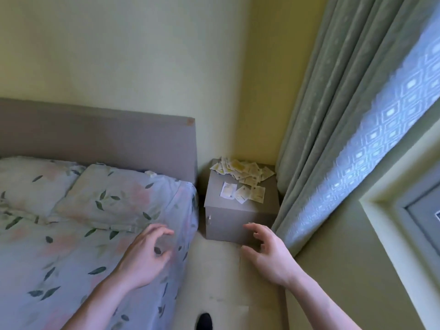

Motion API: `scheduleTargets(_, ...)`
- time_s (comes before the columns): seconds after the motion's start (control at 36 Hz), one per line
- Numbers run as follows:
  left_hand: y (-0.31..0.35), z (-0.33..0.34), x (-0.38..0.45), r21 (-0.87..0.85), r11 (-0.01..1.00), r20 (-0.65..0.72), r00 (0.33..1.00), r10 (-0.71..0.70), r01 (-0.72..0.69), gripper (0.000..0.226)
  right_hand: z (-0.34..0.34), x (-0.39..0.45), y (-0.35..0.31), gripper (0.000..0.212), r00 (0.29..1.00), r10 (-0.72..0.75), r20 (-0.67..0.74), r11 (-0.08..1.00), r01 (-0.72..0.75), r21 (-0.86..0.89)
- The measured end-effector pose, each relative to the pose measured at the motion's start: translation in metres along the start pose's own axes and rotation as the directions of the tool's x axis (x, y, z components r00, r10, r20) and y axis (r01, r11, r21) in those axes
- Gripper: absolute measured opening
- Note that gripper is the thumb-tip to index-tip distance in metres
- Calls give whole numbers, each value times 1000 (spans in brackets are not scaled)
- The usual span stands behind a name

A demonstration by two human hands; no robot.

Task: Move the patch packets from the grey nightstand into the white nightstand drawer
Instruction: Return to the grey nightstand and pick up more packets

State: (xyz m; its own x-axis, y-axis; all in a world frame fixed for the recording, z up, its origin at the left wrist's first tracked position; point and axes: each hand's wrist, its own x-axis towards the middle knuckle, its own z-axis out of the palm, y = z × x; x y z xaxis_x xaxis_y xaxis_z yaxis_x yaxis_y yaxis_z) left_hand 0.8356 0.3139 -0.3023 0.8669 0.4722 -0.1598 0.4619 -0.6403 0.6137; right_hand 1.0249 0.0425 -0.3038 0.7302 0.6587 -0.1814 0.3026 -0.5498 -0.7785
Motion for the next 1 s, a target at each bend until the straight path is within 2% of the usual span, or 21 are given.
scheduleTargets(0.19,42,-5,147,38,995,88,992,89,-93,36,-39,95,28,49,990,121,-67,992,-119,35)
scheduleTargets(0.39,75,14,282,31,984,154,973,171,-178,37,-72,191,62,48,976,215,-43,974,-212,78)
scheduleTargets(0.67,88,93,430,53,998,317,948,-30,14,32,-103,358,138,44,914,398,79,901,-406,151)
scheduleTargets(0.78,80,130,481,35,994,353,929,-113,108,27,-101,418,173,36,870,489,68,849,-492,194)
scheduleTargets(0.86,68,161,510,47,980,357,913,-195,191,27,-103,451,183,27,809,584,62,786,-583,208)
scheduleTargets(1.0,40,216,556,73,942,388,861,-328,326,40,-97,496,218,35,738,672,69,719,-671,180)
